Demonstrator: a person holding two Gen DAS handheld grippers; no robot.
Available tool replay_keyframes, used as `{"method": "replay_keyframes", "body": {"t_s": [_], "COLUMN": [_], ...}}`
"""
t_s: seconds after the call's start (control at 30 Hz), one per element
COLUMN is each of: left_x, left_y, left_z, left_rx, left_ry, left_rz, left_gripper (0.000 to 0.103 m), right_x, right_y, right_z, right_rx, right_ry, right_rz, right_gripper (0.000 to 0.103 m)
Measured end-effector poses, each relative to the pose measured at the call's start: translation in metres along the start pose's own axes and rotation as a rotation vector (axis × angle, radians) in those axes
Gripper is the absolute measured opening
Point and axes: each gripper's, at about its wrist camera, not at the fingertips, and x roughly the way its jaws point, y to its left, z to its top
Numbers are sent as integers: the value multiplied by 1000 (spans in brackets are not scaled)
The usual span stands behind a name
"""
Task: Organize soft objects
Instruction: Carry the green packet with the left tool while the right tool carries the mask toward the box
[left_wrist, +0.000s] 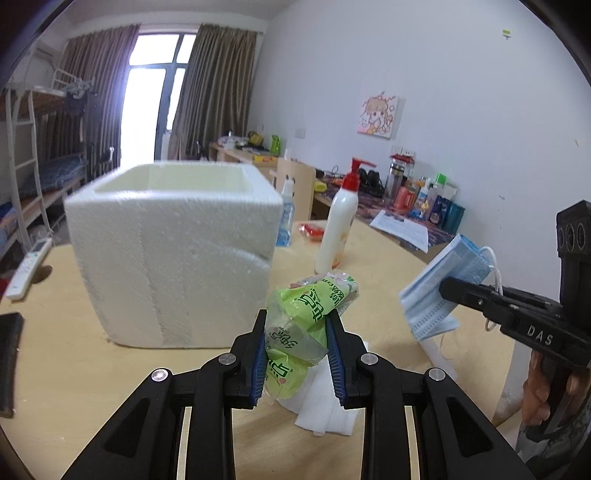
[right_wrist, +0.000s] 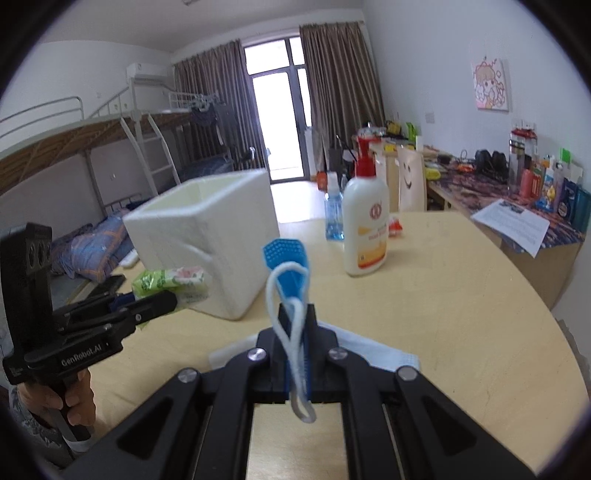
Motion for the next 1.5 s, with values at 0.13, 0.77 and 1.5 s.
{"method": "replay_keyframes", "body": {"t_s": [0.13,0.77,1.5], "left_x": [-20,-62,-125], "left_y": [-4,-27,-27], "left_z": [3,18,14], "left_rx": [17,74,90], "left_ry": [-31,-125,-222], "left_rz": [26,117,253], "left_gripper": [30,30,30], "right_x": [-6,-36,-50], "right_y": [2,14,59], "right_z": [4,8,7], "right_rx": [-13,-72,-175], "right_ry": [-26,-102,-148], "right_rz": [6,37,165], "right_gripper": [7,8,8]}}
